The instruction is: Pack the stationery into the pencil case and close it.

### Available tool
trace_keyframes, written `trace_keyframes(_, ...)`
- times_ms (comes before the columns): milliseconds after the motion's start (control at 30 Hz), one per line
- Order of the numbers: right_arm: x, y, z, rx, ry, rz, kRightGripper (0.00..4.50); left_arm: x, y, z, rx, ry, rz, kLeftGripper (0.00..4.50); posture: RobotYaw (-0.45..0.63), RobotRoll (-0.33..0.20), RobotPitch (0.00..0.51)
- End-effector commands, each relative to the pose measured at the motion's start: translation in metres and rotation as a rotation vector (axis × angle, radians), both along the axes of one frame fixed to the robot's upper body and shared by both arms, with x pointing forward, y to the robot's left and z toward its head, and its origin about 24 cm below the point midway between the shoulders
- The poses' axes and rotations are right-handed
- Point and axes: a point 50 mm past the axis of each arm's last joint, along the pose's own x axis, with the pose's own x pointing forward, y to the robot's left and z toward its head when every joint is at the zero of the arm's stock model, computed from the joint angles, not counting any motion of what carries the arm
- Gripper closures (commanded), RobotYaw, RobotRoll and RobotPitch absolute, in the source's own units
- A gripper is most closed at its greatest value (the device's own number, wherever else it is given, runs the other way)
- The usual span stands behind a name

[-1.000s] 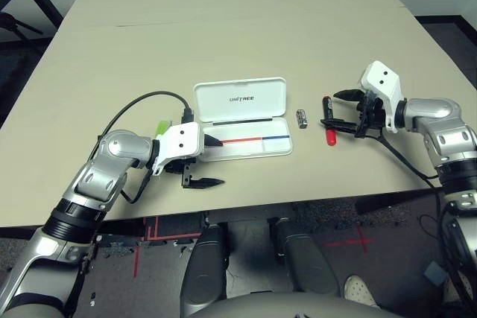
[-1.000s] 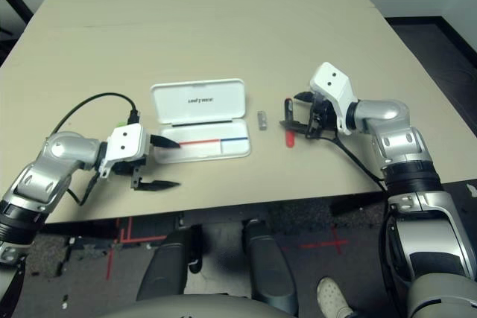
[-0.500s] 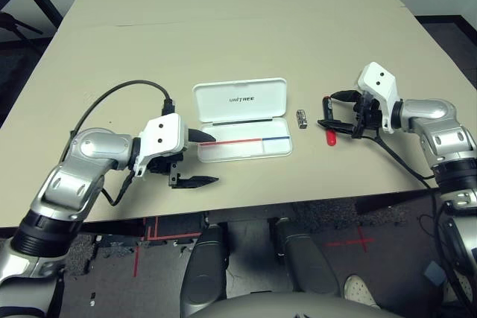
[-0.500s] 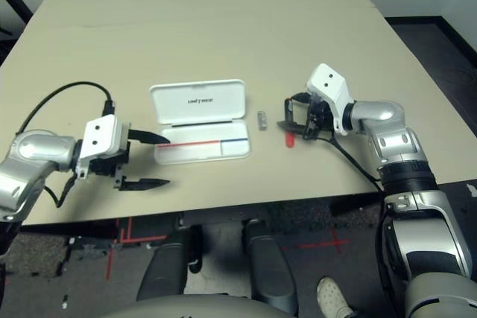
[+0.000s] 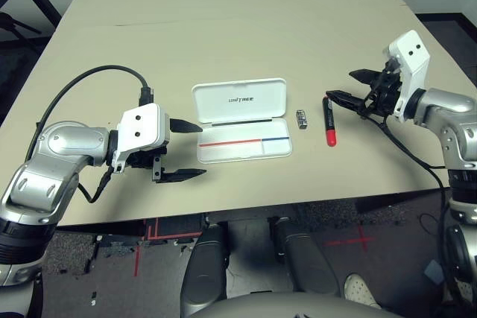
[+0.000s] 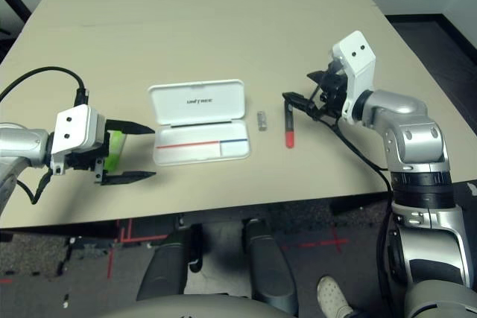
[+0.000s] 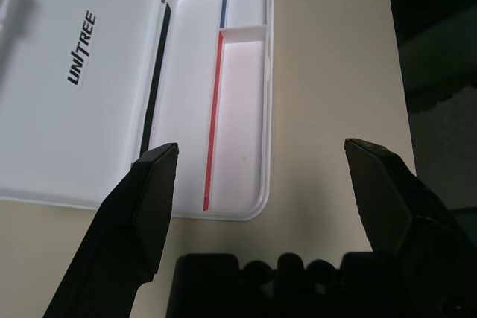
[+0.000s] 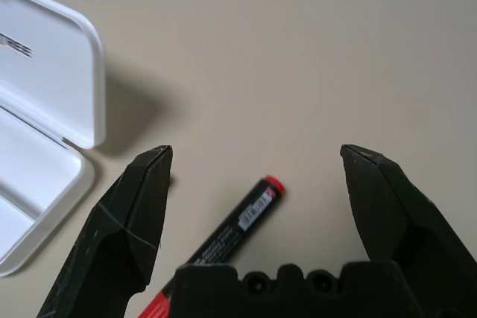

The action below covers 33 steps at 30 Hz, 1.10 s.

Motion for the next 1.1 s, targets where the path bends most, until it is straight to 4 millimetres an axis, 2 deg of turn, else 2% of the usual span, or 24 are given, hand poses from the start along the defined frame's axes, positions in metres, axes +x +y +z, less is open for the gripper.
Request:
trace_keyframes(33, -0.007, 0.002, -0.011, -0.025, 0.134, -0.117, 0.00, -0.001, -0.006, 0.004, 0.027, -0.014, -0.047, 0.02, -0.03, 0.000, 0.223)
trace_keyframes(167, -0.006, 0.009, -0.019, -0.009, 0.180, -0.186, 0.00, 0.001, -0.007, 0.006, 0.047, -0.028, -0.060, 0.02, -0.03, 0.000, 0.220)
trace_keyframes(533, -0.003, 0.027, -0.038, -0.004, 0.228, -0.221, 0.00, -0.001, -0.007, 0.008, 0.073, -0.048, -0.064, 0.02, 0.00, 0.000, 0.213)
trace_keyframes(1067, -0.001, 0.031, -0.064, -0.035, 0.298, -0.238, 0.00, -0.006, -0.009, 0.009, 0.076, -0.060, -0.055, 0.02, 0.03, 0.000, 0.212)
trace_keyframes(1100, -0.001, 0.031, -0.064, -0.034, 0.302, -0.241, 0.18, -0.006, -0.009, 0.009, 0.076, -0.061, -0.055, 0.00, 0.03, 0.000, 0.212)
